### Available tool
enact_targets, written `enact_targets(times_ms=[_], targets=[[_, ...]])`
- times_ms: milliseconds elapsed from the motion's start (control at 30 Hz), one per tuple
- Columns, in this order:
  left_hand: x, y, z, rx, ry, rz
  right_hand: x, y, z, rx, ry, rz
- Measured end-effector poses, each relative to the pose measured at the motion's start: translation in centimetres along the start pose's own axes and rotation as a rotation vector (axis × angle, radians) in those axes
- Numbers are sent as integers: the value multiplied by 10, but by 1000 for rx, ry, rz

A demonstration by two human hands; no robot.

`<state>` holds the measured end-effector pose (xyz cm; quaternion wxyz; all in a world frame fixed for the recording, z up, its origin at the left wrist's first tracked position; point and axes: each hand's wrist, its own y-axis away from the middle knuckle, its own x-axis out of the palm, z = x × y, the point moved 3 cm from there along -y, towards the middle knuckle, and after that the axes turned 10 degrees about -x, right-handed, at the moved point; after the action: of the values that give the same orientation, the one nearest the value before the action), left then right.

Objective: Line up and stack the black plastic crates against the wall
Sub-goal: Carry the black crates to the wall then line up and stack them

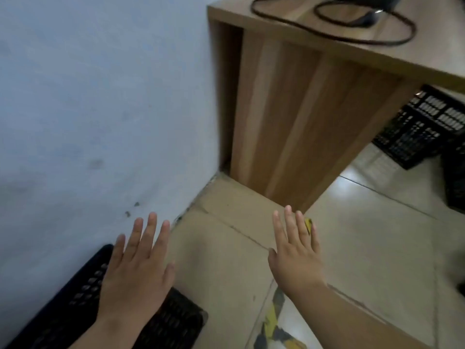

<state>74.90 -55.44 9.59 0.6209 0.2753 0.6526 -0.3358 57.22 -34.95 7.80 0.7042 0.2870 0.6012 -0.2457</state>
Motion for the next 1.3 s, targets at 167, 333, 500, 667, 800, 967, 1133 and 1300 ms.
enact_targets(times_ms=[167,333,500,667,800,967,1133,1300], targets=[[-15,-27,-175,242,115,18,-27,49,-162,249,-58,-71],[-10,-33,-378,479,153,6,-54,109,-343,429,-10,-149],[-10,-17,-594,646,220,32,-90,188,-525,625,21,-220],[-16,16,-777,783,250,44,-98,281,-671,794,94,-235],[-7,48,-882,862,254,81,-89,338,-751,895,49,-144],[8,81,-974,955,252,132,-78,363,-815,930,20,-116],[25,92,-1056,983,260,206,-64,359,-879,963,60,-107],[65,108,-1120,963,275,292,-34,354,-941,983,127,-112]])
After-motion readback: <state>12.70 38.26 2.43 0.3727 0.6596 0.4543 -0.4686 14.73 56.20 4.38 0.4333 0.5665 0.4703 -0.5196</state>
